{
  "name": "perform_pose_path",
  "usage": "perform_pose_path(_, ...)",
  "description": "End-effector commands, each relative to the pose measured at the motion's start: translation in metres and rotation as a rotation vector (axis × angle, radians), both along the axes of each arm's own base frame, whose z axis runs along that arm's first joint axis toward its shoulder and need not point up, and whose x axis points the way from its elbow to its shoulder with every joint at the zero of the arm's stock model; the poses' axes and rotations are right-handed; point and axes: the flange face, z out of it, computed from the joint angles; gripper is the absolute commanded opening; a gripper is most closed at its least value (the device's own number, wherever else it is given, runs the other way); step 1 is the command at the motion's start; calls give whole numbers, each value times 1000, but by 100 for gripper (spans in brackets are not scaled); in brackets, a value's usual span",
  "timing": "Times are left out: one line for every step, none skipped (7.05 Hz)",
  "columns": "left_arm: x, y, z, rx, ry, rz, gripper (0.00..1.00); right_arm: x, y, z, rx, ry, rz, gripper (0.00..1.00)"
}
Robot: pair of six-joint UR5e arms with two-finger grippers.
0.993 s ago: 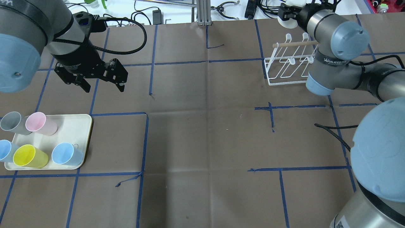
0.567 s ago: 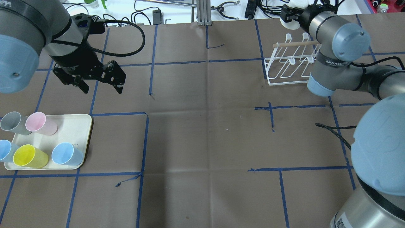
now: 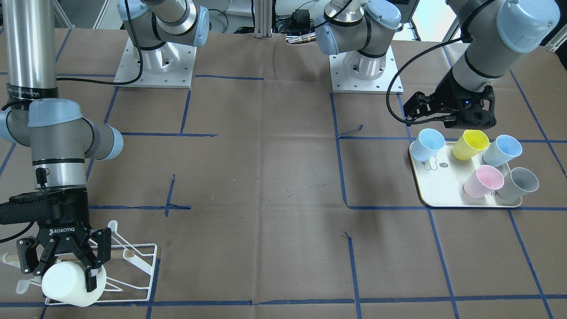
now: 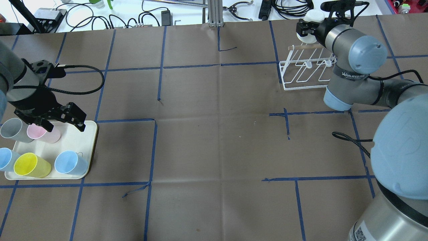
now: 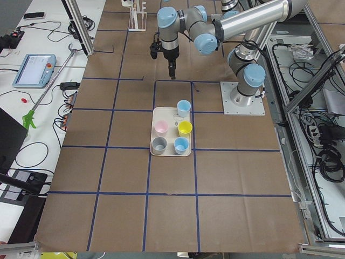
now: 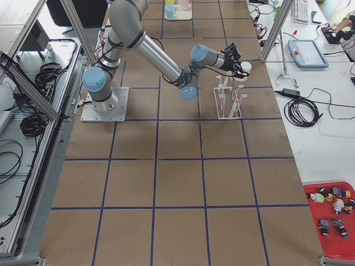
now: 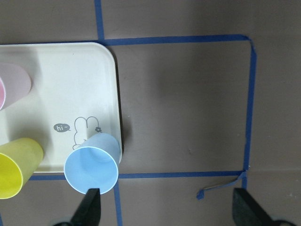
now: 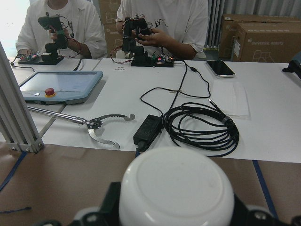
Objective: Transfer IKEA cup to right arm and place on rack
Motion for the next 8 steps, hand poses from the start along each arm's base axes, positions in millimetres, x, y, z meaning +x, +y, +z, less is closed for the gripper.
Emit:
perform_pose_path(17, 25, -34, -2, 2, -14, 98, 2, 0, -6, 11, 0, 1, 32)
perform_pose_path(11, 36, -36, -7, 1, -13, 98, 2, 0, -11, 22, -2, 2, 33)
perform_pose_path(10, 40, -40, -2, 4, -16, 98, 2, 0, -13, 28, -2, 0, 36)
perform_pose_path(9, 42, -49, 8, 11, -16, 98, 3, -1, -16, 37, -6, 2, 63)
perform_pose_path(10, 43, -62, -11, 0, -16, 98, 4, -1, -17, 45, -22, -1, 99)
perform_pose_path(9, 45, -73, -14, -2, -16, 98, 4, -1, -18, 48, -21, -1, 100)
perform_pose_path(12, 47, -83, -14, -1, -10, 98, 4, -1, -18, 49, -21, -3, 100)
perform_pose_path(18, 46, -96, -14, 0, -5, 98, 4, -1, -18, 48, -20, -3, 100)
